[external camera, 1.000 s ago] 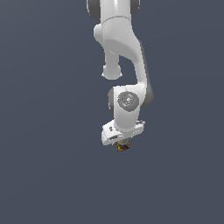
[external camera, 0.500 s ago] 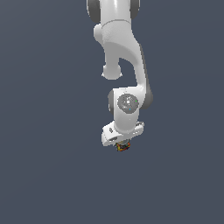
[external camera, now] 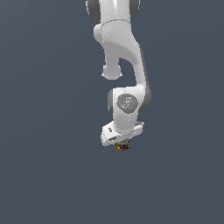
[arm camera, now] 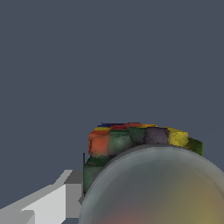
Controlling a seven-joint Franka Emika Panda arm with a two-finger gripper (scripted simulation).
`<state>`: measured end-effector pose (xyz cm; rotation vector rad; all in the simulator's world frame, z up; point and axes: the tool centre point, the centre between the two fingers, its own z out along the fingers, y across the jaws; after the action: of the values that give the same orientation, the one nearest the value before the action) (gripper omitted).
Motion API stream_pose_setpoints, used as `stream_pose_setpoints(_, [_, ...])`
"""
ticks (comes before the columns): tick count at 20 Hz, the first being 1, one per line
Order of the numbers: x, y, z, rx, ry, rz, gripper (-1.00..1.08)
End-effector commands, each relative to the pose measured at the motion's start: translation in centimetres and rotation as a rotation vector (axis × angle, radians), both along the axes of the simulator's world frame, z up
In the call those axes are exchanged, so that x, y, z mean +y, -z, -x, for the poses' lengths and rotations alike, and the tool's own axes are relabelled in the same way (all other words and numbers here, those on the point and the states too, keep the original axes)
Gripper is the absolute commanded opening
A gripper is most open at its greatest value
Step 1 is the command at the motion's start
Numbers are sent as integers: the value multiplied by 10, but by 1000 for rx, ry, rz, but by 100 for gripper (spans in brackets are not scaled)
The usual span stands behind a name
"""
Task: Pick up the object and move it to a goal position.
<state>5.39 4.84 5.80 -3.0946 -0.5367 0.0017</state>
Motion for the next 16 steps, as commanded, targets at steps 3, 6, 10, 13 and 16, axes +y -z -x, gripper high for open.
stream_pose_setpoints(3, [-20,-1,4,0,3,1,-100])
stream_pose_setpoints(6, [-43,-1,9,0,3,1,-100])
stream_pose_setpoints(10, [-85,-3,18,0,3,1,-100])
stream_pose_setpoints(13, [-120,-4,25,0,3,1,-100])
stream_pose_setpoints(16, [-151,-5,31,-1,3,1,-100])
